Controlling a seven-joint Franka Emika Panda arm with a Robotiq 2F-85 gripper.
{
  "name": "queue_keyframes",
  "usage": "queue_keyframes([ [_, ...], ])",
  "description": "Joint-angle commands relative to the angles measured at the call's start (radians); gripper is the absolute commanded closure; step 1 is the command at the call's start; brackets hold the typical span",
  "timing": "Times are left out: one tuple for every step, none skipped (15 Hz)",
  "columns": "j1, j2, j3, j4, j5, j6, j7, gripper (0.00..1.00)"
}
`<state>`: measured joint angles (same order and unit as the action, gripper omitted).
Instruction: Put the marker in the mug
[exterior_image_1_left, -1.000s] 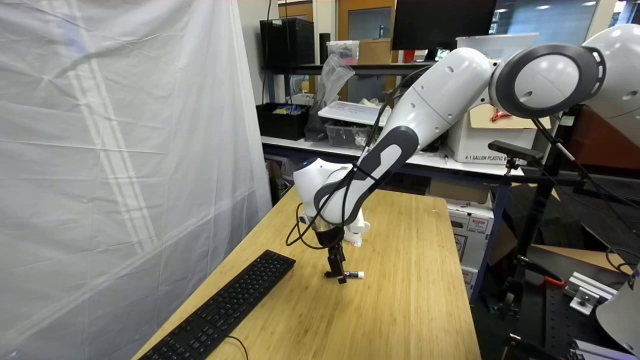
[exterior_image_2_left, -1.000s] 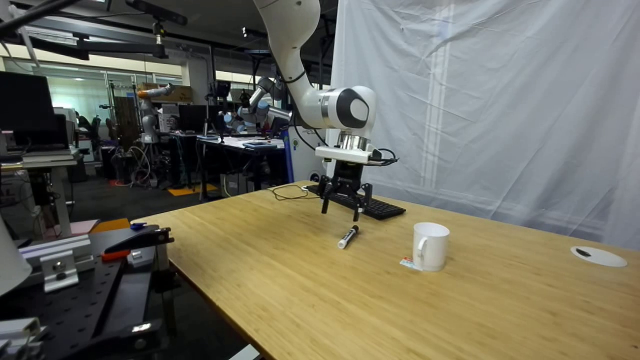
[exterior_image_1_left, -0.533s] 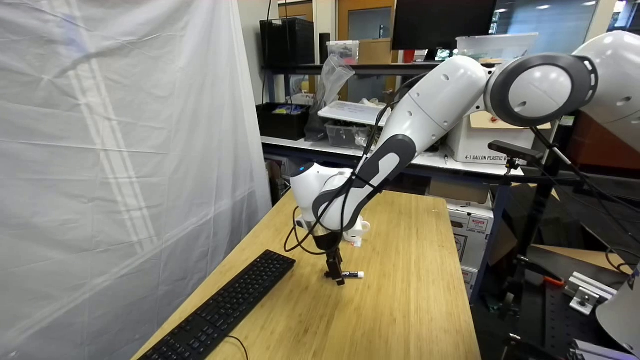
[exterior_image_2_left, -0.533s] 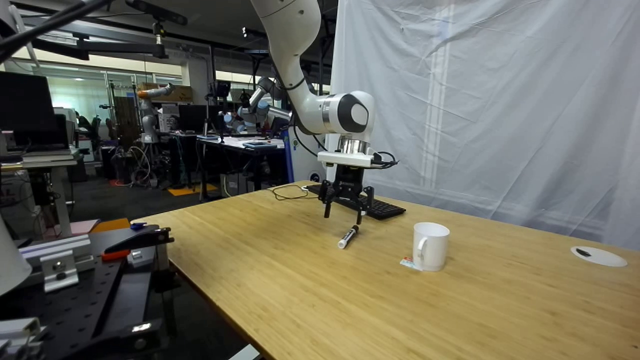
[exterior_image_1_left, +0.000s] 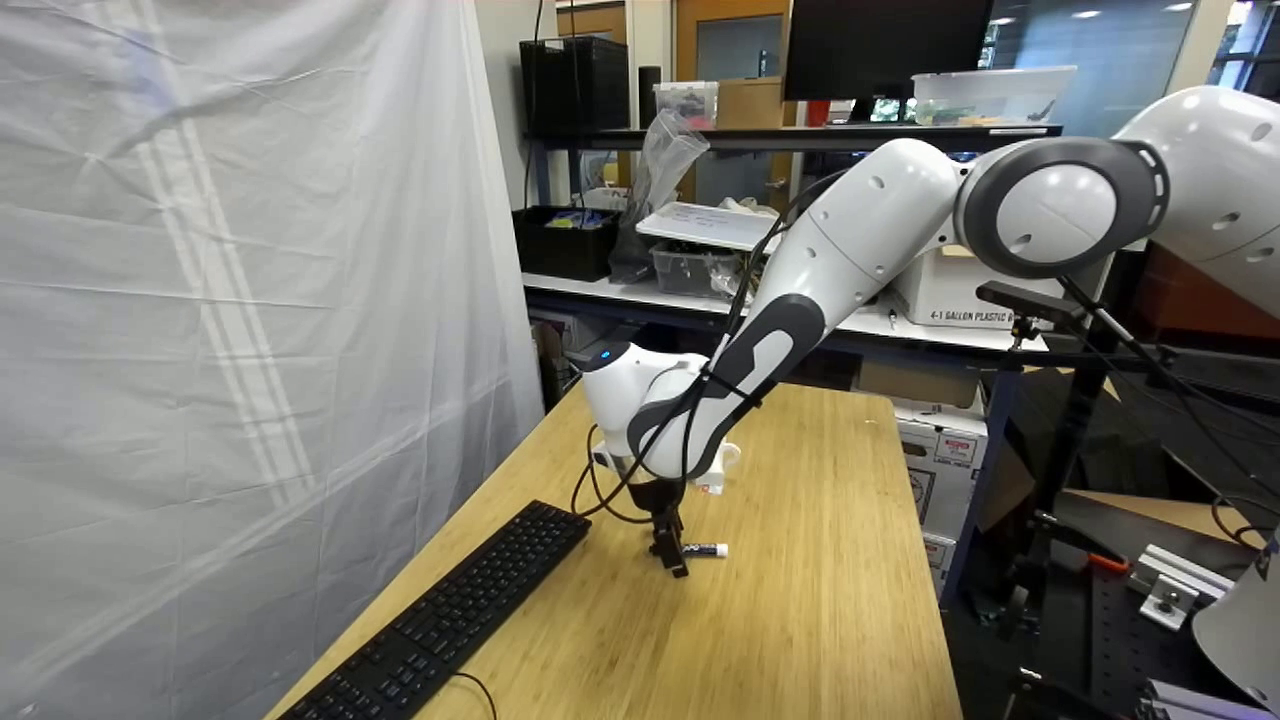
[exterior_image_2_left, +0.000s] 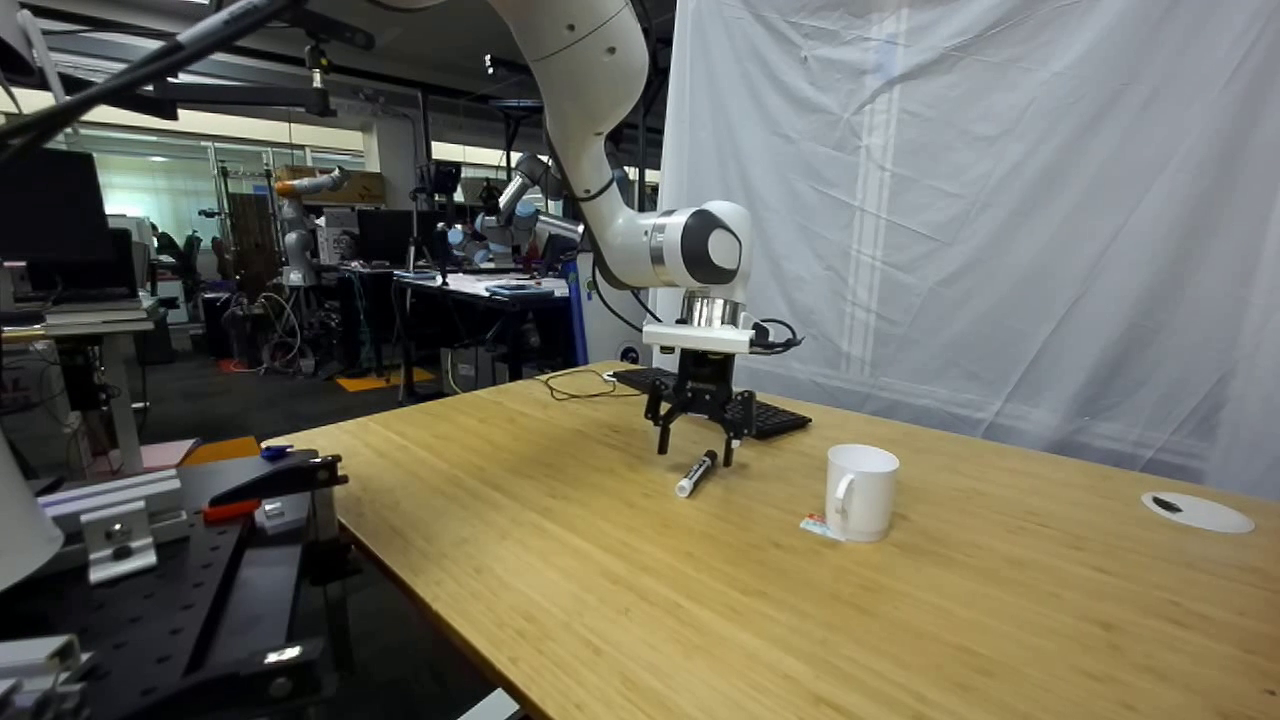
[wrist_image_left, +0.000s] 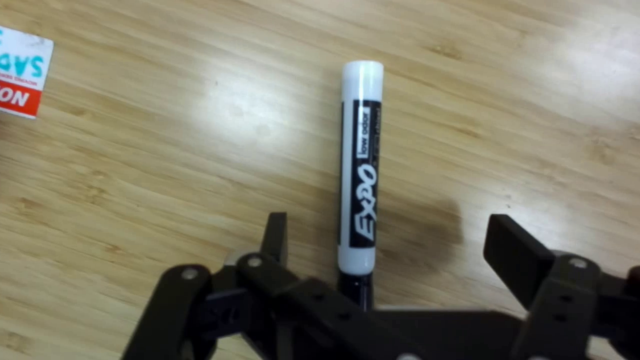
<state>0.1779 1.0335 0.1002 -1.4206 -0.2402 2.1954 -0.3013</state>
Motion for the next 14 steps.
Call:
queue_keyframes([
  [0.010,0.025,-0.009,0.040,-0.018,0.005,-0.004,0.00],
  [0.011,0.029,-0.010,0.045,-0.018,0.006,-0.004,0.00],
  [0.013,0.034,-0.009,0.051,-0.018,0.005,-0.006,0.25],
  [0.013,0.038,-0.008,0.056,-0.018,0.005,-0.007,0.26],
  [0.014,0.040,-0.009,0.059,-0.018,0.005,-0.008,0.34],
  [0.015,0.041,-0.009,0.061,-0.018,0.005,-0.007,0.41],
  [0.017,0.041,-0.009,0.060,-0.019,0.006,-0.008,0.47],
  [0.018,0.040,-0.009,0.061,-0.021,0.005,-0.008,0.54],
  [0.019,0.040,-0.010,0.064,-0.023,0.006,-0.008,0.62],
  [0.019,0.040,-0.011,0.066,-0.027,0.005,-0.008,0.68],
  [0.019,0.040,-0.012,0.067,-0.028,0.006,-0.007,0.75],
  [0.020,0.039,-0.011,0.067,-0.029,0.006,-0.007,0.81],
  [0.021,0.039,-0.011,0.068,-0.029,0.007,-0.007,0.88],
  [0.021,0.037,-0.012,0.065,-0.029,0.009,-0.005,0.95],
])
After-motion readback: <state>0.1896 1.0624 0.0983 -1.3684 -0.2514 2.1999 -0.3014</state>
